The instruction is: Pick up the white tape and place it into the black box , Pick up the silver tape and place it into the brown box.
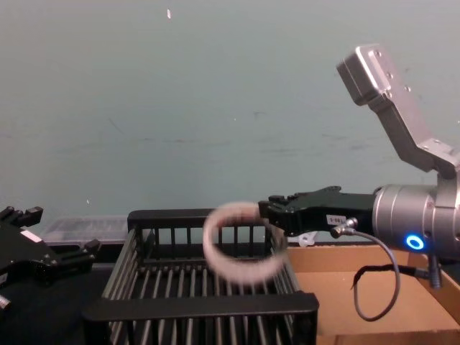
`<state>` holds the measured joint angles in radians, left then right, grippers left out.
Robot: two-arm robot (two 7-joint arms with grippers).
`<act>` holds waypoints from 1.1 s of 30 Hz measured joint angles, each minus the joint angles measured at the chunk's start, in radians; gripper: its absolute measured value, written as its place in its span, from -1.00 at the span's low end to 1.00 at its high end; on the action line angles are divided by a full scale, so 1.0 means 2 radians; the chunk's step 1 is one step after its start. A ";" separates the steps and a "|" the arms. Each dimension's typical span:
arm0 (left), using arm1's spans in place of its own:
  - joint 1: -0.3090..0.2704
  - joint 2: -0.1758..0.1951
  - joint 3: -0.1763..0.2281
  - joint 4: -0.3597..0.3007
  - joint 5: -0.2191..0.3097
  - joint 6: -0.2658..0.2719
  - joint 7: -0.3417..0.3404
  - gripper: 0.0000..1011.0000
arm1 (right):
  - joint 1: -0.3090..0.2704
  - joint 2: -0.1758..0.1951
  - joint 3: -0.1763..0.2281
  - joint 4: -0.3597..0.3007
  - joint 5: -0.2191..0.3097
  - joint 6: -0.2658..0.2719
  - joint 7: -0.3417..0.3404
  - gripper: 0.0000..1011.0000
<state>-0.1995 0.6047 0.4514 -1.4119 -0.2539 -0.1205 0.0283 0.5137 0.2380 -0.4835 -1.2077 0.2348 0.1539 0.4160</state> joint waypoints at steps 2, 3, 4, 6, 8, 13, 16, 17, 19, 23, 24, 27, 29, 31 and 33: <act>0.000 0.000 0.000 0.000 0.000 0.000 0.000 0.98 | 0.000 0.000 0.000 0.000 0.000 0.000 0.000 -0.57; 0.000 0.000 0.000 0.000 0.000 0.000 0.000 0.98 | 0.000 0.000 0.000 0.000 0.000 0.000 0.000 -0.55; 0.000 0.000 0.000 0.000 0.000 0.000 0.000 0.98 | 0.000 0.000 0.000 0.000 0.000 0.000 0.000 -0.47; 0.000 0.000 0.000 0.000 0.000 0.000 0.000 0.98 | 0.000 0.000 0.000 -0.001 0.000 0.000 0.000 -0.34; 0.000 0.000 0.000 0.000 0.000 0.000 0.000 0.98 | 0.000 0.000 0.000 -0.001 0.000 0.001 0.000 -0.23; 0.000 0.000 0.000 0.000 0.000 0.000 0.000 0.98 | -0.001 0.001 0.000 -0.001 0.001 0.001 0.000 0.05; 0.000 0.000 0.000 0.000 0.000 0.000 0.000 0.98 | -0.001 0.001 0.000 -0.001 0.001 0.001 0.000 0.23; 0.000 0.000 0.000 0.000 0.000 0.000 0.000 0.98 | -0.001 0.001 0.000 -0.001 0.001 0.001 0.000 0.29; 0.000 0.000 0.000 0.000 0.000 0.000 0.000 0.98 | -0.001 0.001 0.000 -0.001 0.001 0.001 0.000 0.44; 0.000 0.000 0.000 0.000 0.000 0.000 0.000 0.98 | -0.001 0.001 0.000 -0.001 0.001 0.001 0.000 0.66; 0.000 0.000 0.000 0.000 0.000 0.000 0.000 0.98 | -0.001 0.001 0.000 -0.001 0.001 0.001 0.000 0.76; 0.000 0.000 0.000 0.000 0.000 0.000 0.000 0.98 | -0.001 0.001 0.000 -0.001 0.001 0.001 0.000 0.89; 0.000 0.000 0.000 0.000 0.000 0.000 0.000 0.98 | -0.001 0.001 0.000 -0.001 0.001 0.001 0.000 0.98; 0.000 0.000 0.000 0.000 0.000 0.000 0.000 0.98 | -0.001 0.001 0.000 -0.001 0.001 0.001 0.000 0.98; 0.000 0.000 0.000 0.000 0.000 0.000 0.000 0.98 | -0.001 0.001 0.000 -0.001 0.001 0.001 0.000 0.98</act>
<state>-0.1995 0.6047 0.4514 -1.4119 -0.2539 -0.1205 0.0283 0.5120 0.2398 -0.4829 -1.2104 0.2368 0.1562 0.4161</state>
